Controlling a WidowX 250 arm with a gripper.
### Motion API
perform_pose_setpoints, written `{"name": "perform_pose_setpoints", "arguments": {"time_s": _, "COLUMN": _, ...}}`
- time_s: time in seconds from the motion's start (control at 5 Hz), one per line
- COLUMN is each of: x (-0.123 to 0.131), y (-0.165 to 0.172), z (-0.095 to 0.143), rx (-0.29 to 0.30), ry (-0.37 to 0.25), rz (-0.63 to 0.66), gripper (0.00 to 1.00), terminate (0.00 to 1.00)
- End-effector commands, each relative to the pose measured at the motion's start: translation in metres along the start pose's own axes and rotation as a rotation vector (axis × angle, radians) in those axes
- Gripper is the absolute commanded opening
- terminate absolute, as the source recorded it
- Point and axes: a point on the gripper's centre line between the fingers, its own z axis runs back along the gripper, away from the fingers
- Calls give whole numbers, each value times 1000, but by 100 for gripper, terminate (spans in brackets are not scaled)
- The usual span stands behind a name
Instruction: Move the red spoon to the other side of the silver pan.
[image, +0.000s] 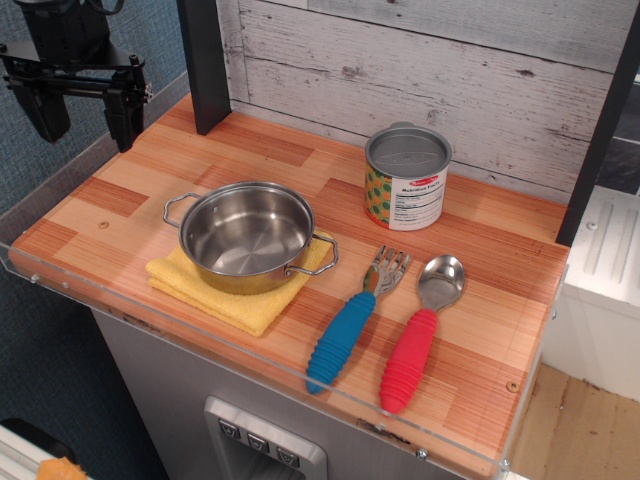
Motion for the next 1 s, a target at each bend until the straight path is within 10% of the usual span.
{"name": "perform_pose_setpoints", "arguments": {"time_s": 0.0, "x": 0, "y": 0, "z": 0, "rx": 0, "ry": 0, "rz": 0, "gripper": 100, "terminate": 0}}
{"name": "perform_pose_setpoints", "arguments": {"time_s": 0.8, "x": -32, "y": -93, "z": 21, "rx": -49, "ry": 0, "rz": -166, "gripper": 100, "terminate": 0}}
